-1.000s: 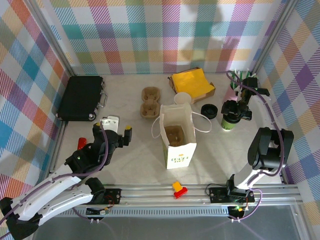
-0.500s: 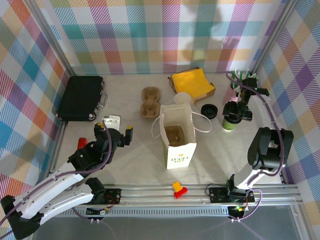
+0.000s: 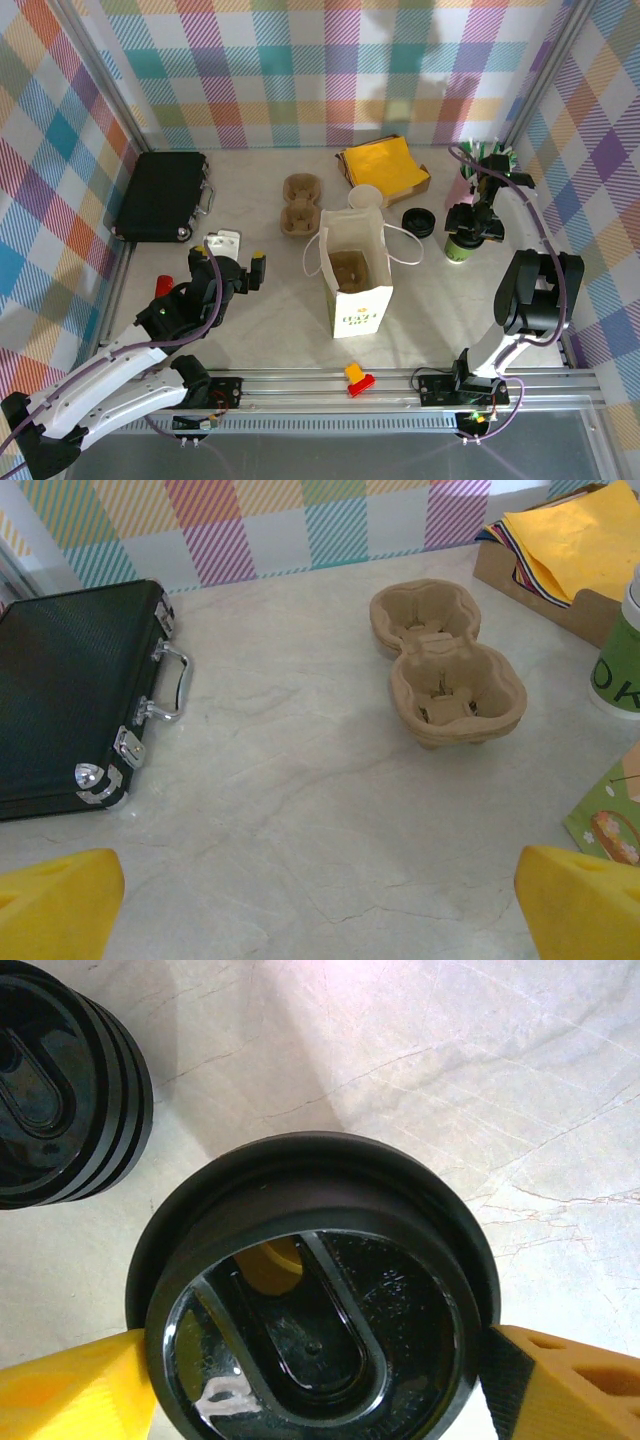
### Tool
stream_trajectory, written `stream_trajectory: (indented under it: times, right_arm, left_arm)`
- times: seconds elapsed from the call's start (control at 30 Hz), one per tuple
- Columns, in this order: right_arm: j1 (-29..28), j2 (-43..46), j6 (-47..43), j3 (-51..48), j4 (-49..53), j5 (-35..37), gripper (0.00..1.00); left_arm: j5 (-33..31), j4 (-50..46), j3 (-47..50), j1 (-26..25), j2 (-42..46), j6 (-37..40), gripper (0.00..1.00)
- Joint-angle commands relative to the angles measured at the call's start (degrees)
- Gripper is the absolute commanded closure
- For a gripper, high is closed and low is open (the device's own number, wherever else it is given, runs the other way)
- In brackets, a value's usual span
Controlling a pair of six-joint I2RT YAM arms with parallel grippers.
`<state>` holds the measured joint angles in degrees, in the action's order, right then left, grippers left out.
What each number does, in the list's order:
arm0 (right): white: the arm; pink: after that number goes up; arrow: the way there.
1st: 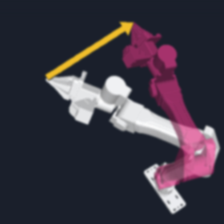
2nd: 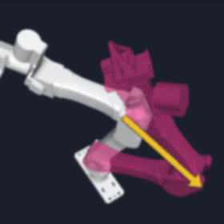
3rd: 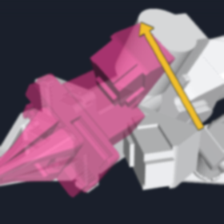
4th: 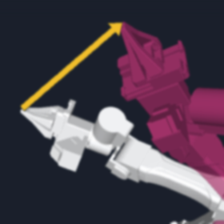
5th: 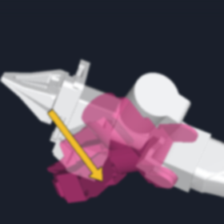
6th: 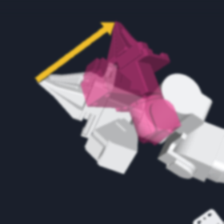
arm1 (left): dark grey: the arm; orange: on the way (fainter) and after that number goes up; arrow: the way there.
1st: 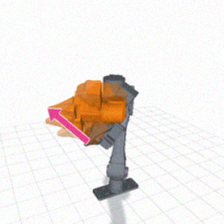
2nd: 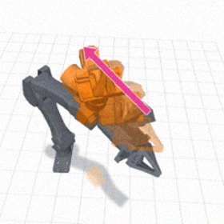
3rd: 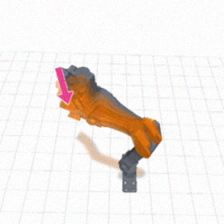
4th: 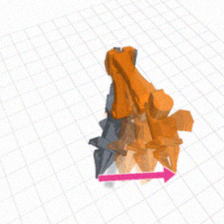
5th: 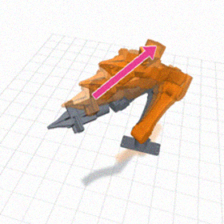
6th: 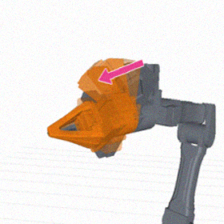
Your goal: Pack the takeout coffee
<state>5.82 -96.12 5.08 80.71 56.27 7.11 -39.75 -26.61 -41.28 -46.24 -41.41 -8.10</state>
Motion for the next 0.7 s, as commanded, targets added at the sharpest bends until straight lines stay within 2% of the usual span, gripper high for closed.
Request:
stream_trajectory:
  times: [0.0,0.37,0.67]
  right_arm:
    - [-0.55,-1.26,0.01,1.73,2.09,0.62,0.18]
    - [-1.38,-1.66,0.61,1.43,1.73,-0.01,0.20]
    - [-1.46,-1.88,1.85,1.28,1.30,1.21,0.17]
  left_arm:
    - [0.65,0.59,0.20,0.57,0.63,-0.69,0.00]
    - [1.58,0.16,0.23,0.64,0.71,-1.21,0.00]
    - [2.00,-0.37,0.45,0.73,1.24,-1.65,0.00]
